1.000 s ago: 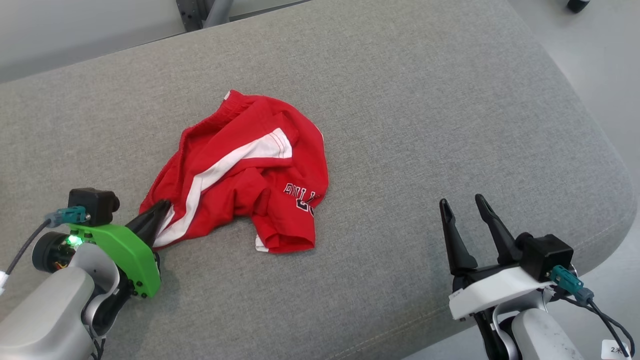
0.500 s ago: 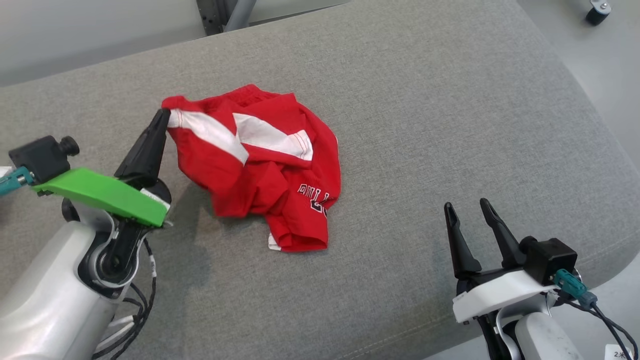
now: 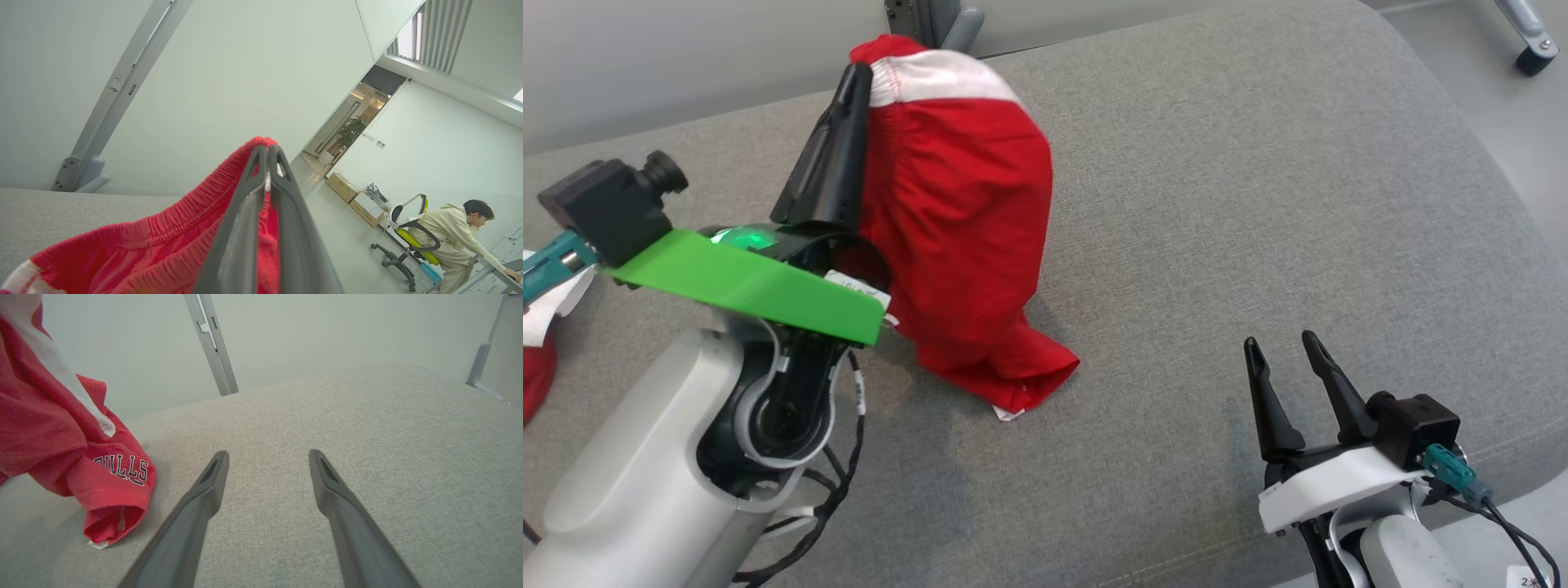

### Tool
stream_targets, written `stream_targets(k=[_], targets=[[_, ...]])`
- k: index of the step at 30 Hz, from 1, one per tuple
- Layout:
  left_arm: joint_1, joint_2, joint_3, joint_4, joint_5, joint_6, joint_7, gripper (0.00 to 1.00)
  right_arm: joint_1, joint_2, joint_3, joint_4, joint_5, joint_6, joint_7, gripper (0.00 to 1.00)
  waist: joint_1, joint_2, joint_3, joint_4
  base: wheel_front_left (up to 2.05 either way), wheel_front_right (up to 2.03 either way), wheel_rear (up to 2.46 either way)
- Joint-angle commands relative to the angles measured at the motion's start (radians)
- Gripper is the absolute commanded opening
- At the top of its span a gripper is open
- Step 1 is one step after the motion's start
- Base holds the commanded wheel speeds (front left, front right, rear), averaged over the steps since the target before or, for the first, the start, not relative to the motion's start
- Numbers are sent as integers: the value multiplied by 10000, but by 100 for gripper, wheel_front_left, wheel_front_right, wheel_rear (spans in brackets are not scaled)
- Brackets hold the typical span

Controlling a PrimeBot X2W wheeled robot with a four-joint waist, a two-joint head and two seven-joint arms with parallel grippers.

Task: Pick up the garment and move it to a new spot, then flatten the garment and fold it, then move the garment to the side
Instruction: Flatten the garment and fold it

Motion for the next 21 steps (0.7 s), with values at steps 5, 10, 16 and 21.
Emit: stream_targets(k=[5,10,16,21], targets=[[-849,-664,-524,-361,344,429,352,0,-88,-11,192,54,212,-7,-32,100,0,48,-31,-329,0,0,0],[-1245,-1178,-982,-15,412,294,596,0,-117,-11,231,69,312,-7,-32,100,0,48,16,-674,0,0,0],[-1533,-1947,-1528,559,389,-21,738,0,-68,-9,251,74,420,-7,-32,100,0,48,77,-1172,0,0,0],[-1173,-2074,-1749,987,256,-181,733,0,12,-6,165,55,452,-7,-32,100,0,48,130,-1365,0,0,0]])
